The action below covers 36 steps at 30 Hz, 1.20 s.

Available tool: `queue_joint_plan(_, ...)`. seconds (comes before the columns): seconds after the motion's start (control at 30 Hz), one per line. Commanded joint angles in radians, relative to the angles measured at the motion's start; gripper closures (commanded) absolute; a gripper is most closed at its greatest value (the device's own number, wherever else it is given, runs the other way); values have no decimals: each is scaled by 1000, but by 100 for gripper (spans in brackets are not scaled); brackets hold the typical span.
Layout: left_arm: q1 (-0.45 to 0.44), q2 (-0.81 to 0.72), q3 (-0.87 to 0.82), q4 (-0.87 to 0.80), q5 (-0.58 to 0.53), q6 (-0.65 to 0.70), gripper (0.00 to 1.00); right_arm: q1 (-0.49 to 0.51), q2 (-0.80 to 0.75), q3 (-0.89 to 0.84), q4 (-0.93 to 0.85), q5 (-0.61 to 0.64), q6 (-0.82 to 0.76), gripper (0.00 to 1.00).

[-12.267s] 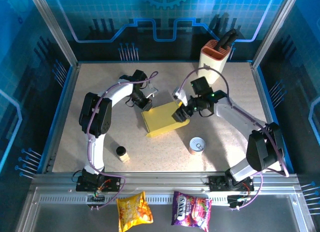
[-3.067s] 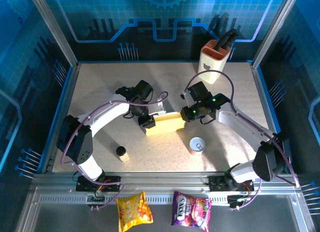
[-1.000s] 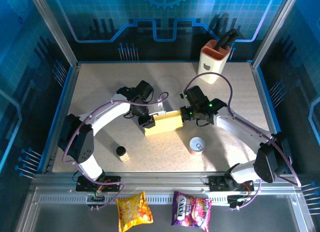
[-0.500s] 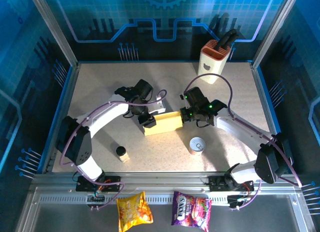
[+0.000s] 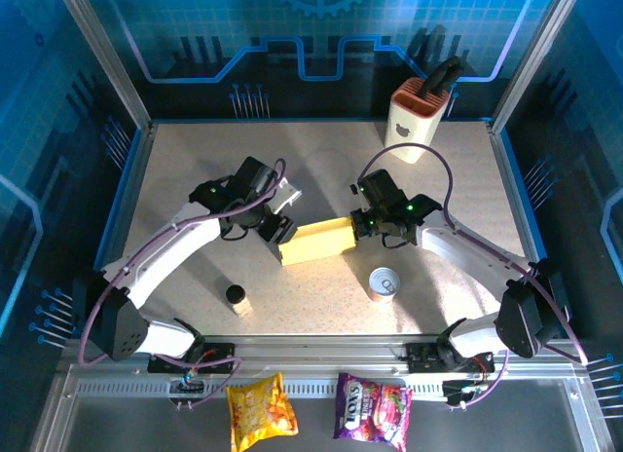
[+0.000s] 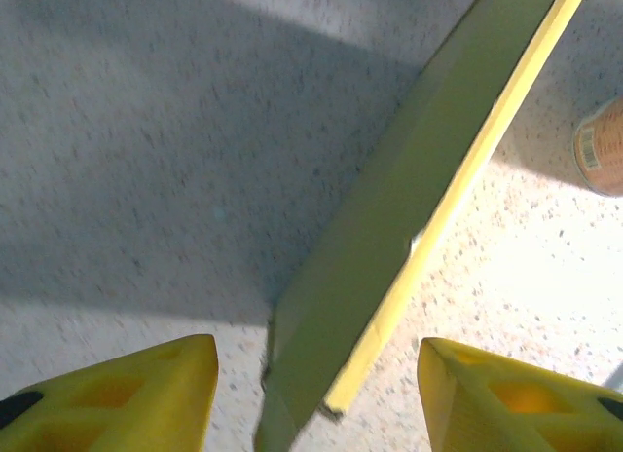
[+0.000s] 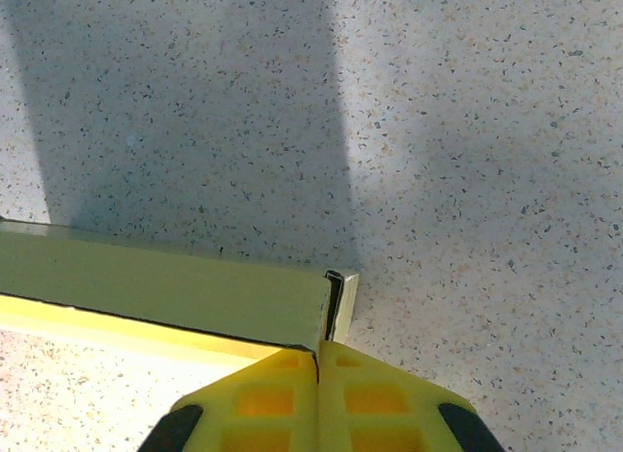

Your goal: Fold the paper box

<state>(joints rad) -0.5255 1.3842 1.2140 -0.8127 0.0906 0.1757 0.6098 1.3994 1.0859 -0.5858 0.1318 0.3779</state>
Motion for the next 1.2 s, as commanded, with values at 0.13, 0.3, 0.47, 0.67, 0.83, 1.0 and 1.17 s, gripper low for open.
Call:
queue_joint_plan(0.13,2,-45,-65,-69,1,-177,47,19,16,17,-37,-5,9,100)
queue_joint_plan(0.3,2,-28,-70,-61,-19,-218,58,19,21,25,-41,-9,8,100)
queue_joint_plan(0.47,2,-20,-53,-60,-22,-252,71,20,20,25,-45,-10,12,100)
queue_joint_plan(0.67,3,1,-33,-97,-33,-317,75,21,21,27,-51,-7,12,100)
queue_joint_plan(0.83,2,-2,-27,-132,-51,-346,75,21,21,28,-52,-7,11,100)
queue_joint_plan(1.0,3,-11,-27,-111,-40,-379,82,24,26,34,-52,-8,11,100)
queue_joint_plan(1.17,2,-1,-18,-80,-2,-436,87,30,32,40,-52,-9,14,100)
